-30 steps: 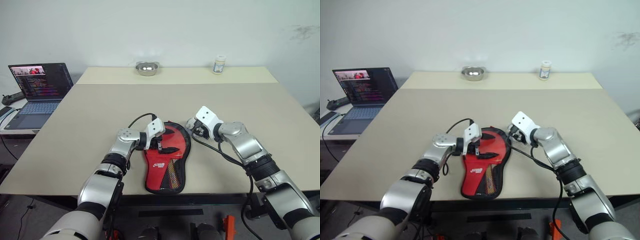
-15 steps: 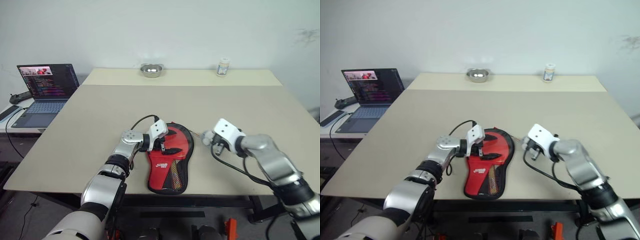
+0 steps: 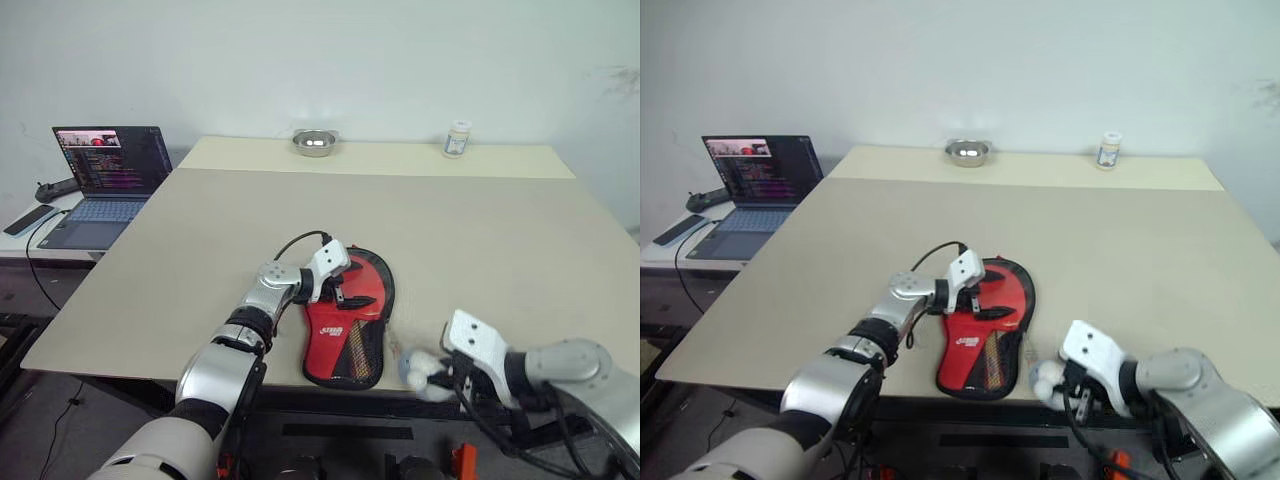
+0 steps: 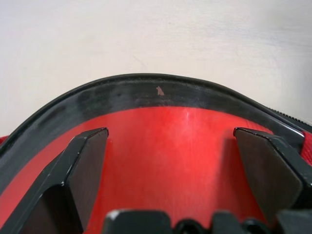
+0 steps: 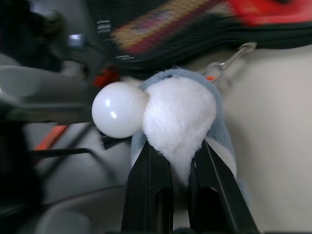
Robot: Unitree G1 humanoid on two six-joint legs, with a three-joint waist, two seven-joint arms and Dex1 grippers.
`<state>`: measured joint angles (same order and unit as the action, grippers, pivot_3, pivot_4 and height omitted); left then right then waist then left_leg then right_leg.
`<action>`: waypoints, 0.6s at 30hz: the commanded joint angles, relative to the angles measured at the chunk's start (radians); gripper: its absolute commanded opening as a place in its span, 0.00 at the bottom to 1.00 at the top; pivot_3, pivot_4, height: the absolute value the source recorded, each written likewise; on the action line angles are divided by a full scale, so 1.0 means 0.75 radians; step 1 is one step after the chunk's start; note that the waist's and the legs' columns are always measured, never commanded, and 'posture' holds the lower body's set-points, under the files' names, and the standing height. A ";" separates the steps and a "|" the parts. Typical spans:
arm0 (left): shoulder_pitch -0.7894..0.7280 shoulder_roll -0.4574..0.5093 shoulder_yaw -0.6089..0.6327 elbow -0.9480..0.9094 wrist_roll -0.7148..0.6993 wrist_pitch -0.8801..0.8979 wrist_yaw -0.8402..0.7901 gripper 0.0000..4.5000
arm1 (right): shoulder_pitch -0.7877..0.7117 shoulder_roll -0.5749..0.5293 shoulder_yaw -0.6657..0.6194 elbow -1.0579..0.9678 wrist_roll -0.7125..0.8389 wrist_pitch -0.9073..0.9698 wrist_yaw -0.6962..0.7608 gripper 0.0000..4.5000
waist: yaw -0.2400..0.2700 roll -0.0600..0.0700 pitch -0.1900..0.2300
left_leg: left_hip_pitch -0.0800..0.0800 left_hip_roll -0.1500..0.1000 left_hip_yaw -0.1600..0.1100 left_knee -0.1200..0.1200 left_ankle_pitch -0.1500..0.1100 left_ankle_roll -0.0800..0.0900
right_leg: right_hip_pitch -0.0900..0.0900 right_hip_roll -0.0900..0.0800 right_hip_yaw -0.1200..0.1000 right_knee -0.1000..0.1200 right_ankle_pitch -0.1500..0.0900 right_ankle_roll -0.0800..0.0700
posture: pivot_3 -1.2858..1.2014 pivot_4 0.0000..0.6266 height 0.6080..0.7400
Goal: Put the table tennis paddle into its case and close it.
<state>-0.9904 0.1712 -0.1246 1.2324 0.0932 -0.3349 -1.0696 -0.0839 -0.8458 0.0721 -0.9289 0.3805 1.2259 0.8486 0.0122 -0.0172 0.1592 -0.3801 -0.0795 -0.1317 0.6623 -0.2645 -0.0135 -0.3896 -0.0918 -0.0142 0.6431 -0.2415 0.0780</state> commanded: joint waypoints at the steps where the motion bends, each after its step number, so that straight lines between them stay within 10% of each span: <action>1: 0.016 -0.032 -0.062 0.067 0.080 0.022 0.031 1.00 | 0.084 -0.045 -0.076 -0.133 0.129 0.062 0.040 0.00 | 0.009 -0.001 0.000 | 0.000 0.000 0.000 0.000 -0.001 0.000 | 0.000 0.000 0.000 -0.001 0.000 0.000 | 0.52 0.24 1.00; 16: -0.033 -0.093 -0.073 0.096 0.139 0.005 0.048 1.00 | 0.234 -0.110 -0.089 -0.158 0.762 -0.030 -0.469 0.00 | 0.016 -0.005 0.001 | 0.000 0.001 0.001 -0.001 -0.003 0.001 | 0.001 0.000 0.000 -0.003 -0.001 0.001 | 0.52 0.24 1.00; 18: -0.027 -0.089 -0.073 0.094 0.141 -0.004 0.043 1.00 | 0.211 -0.132 -0.136 -0.155 0.819 -0.019 -0.461 0.15 | 0.016 -0.006 0.002 | 0.000 0.001 0.001 0.000 -0.003 0.001 | 0.001 0.000 0.000 -0.003 -0.001 0.001 | 0.52 0.24 1.00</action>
<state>-1.0341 0.1142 -0.1335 1.2697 0.1499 -0.3406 -1.0310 0.0889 -0.9332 0.0105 -1.0152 0.9409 1.2085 0.4990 0.0243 -0.0215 0.1604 -0.3801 -0.0788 -0.1309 0.6619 -0.2669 -0.0125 -0.3888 -0.0919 -0.0141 0.6407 -0.2421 0.0788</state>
